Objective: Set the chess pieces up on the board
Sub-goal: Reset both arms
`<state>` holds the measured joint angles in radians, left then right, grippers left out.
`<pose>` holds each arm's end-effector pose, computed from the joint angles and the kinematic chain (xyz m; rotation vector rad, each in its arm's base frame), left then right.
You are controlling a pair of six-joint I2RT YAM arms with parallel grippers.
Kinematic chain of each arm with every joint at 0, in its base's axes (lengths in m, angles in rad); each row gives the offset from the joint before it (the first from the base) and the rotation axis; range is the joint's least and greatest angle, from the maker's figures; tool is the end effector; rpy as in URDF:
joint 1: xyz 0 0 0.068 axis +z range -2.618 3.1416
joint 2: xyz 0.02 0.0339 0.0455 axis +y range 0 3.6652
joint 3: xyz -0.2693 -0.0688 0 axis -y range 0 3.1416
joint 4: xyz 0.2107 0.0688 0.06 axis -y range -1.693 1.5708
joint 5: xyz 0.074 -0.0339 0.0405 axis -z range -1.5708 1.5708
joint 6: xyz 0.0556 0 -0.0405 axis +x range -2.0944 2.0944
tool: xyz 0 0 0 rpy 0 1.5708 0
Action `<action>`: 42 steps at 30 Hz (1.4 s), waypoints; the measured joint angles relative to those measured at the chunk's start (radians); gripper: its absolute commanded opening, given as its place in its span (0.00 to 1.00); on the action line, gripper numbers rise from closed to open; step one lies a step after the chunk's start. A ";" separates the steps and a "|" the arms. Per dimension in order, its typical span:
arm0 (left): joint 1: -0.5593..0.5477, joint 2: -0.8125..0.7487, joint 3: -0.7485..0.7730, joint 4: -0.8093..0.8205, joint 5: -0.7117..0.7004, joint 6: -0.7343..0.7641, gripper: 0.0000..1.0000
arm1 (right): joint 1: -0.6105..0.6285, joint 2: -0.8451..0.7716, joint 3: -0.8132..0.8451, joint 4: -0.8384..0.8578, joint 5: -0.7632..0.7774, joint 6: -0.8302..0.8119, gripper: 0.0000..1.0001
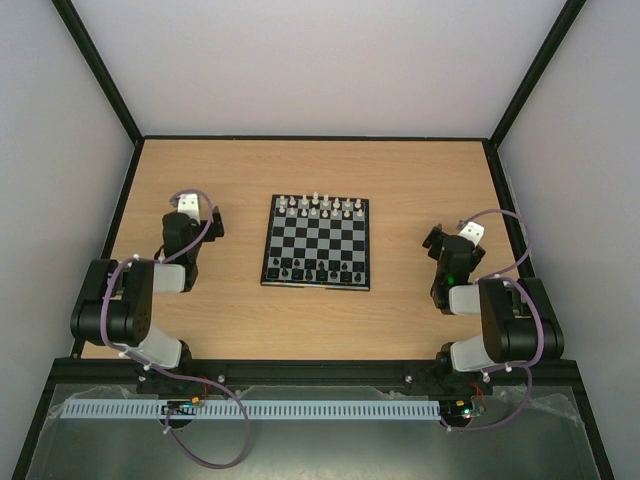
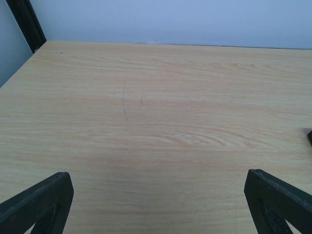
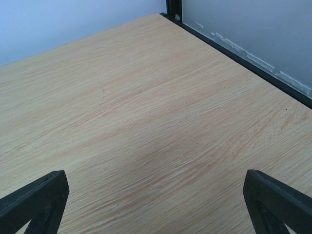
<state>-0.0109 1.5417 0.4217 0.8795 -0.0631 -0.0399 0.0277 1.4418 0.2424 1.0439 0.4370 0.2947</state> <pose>0.2838 0.0004 0.1883 -0.0711 1.8095 0.0211 0.2412 -0.0169 0.1867 0.5410 1.6259 -0.1378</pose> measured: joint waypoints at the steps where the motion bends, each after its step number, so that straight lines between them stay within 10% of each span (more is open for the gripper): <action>1: 0.005 -0.006 -0.024 0.023 0.003 -0.002 0.99 | 0.000 0.000 -0.005 0.006 -0.002 -0.001 0.98; 42: 0.023 -0.023 -0.147 0.259 0.018 -0.016 1.00 | 0.033 0.070 -0.030 0.180 -0.063 -0.084 0.99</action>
<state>0.0116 1.5192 0.2745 1.1389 -0.0456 -0.0555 0.0608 1.5116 0.2123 1.2243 0.3737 0.2108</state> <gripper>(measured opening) 0.994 0.986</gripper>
